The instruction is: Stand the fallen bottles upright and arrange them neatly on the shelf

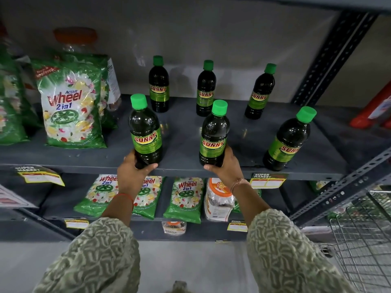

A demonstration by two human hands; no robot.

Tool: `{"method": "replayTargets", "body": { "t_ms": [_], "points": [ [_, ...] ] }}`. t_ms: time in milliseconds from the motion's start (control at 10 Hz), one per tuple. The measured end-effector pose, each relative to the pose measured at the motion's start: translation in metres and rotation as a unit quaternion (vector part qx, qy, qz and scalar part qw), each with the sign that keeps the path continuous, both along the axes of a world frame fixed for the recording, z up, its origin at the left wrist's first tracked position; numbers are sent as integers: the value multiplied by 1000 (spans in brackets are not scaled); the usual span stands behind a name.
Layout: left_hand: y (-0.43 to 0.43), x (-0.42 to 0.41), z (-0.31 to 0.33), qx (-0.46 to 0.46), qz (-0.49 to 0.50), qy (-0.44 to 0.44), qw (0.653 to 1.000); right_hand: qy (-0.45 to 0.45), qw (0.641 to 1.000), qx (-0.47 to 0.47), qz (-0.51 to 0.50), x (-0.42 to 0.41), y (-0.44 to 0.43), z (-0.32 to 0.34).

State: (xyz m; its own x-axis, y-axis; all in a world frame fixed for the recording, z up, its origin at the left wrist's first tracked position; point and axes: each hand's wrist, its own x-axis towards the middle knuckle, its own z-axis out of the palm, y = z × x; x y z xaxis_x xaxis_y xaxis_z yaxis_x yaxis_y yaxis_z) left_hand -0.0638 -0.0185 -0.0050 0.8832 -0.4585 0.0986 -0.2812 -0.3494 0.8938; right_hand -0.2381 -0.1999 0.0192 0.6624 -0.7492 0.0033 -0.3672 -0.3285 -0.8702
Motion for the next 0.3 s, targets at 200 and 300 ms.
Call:
{"method": "replayTargets", "body": {
  "t_ms": [200,300],
  "points": [
    [-1,3,1,10,-9,18,1000,2,1000,13,-4,1,0,3],
    [9,-14,-2,28,28,-23,999,-44,997,8,-57,-9,13,-7]
  ]
}}
